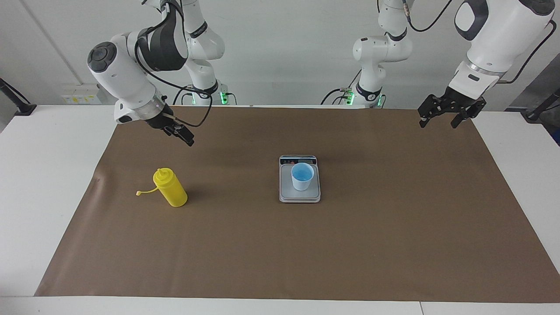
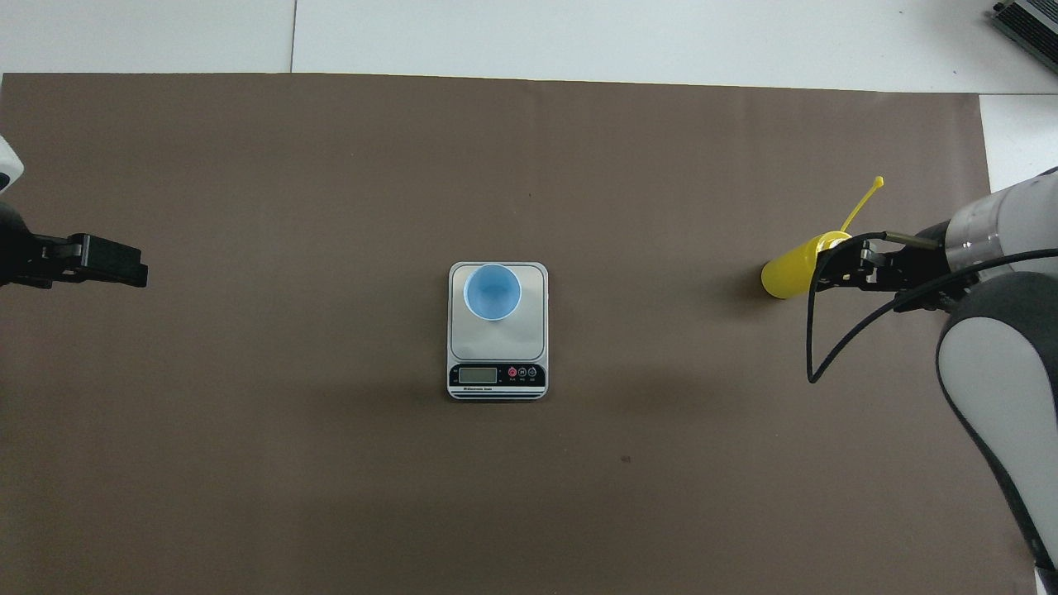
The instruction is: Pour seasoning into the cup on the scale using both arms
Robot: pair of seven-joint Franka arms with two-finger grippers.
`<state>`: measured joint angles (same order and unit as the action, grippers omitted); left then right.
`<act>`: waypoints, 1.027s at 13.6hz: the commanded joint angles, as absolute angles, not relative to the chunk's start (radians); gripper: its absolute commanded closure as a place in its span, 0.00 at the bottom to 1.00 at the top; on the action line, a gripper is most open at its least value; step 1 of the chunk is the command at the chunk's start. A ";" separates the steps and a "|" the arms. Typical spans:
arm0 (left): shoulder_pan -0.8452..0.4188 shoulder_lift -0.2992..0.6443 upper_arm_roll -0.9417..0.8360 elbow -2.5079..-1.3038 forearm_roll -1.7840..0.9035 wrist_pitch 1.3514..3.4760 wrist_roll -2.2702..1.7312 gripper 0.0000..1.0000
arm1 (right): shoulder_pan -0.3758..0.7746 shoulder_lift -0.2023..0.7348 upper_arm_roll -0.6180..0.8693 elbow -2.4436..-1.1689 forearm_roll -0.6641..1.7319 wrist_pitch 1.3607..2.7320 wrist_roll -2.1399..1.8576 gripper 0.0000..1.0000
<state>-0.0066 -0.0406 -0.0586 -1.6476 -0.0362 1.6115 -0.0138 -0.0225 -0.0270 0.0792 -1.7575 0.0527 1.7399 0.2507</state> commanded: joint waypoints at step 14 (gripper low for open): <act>-0.006 -0.055 -0.057 -1.664 -0.032 1.612 -0.023 0.00 | 0.025 -0.008 0.087 -1.617 -0.014 1.603 0.086 0.00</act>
<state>-0.0066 -0.0406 -0.0584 -1.6478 -0.0362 1.6114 -0.0139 0.0331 -0.0064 0.0810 -1.6058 -0.0178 1.6167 0.1322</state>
